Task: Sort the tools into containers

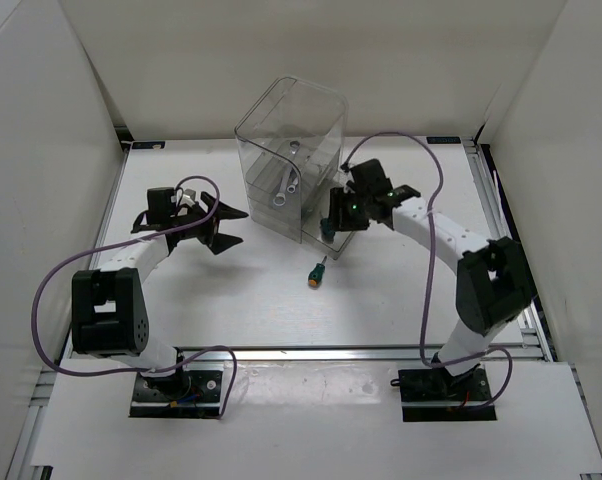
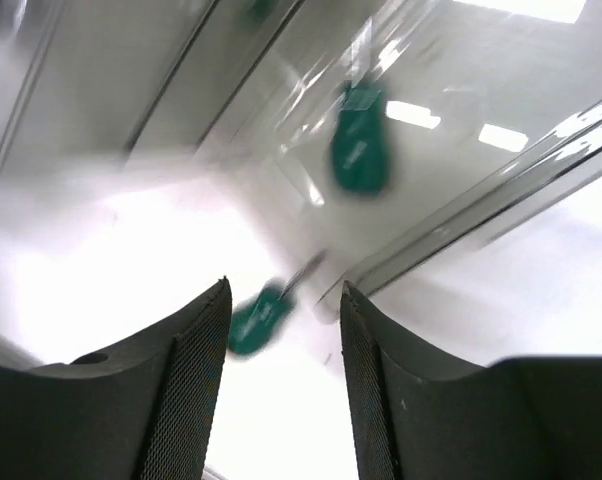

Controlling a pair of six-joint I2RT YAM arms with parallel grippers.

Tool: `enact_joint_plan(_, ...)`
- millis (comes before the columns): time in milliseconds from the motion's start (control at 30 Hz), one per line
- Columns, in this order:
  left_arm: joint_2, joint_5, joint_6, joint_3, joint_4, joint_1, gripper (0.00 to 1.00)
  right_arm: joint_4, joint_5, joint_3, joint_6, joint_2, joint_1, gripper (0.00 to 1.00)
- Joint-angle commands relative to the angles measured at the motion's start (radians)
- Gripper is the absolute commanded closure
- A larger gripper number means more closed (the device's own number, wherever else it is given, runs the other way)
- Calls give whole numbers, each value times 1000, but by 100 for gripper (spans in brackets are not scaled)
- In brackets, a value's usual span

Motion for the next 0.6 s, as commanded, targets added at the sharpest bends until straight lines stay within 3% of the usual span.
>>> enact_joint_plan(0, -27, 12, 18, 7, -26, 0, 18, 56, -2, -105, -38, -89, 108, 48)
enact_joint_plan(67, -37, 0, 49, 7, -62, 0, 1, 37, 35, -135, -35, -114, 151, 45)
enact_joint_plan(233, -49, -9, 74, -18, -100, 0, 1, -64, 95, -99, 35, -56, 219, 35)
enact_joint_plan(567, -86, -19, 92, -52, -133, 0, 1, -288, 15, 96, 164, 137, 213, 36)
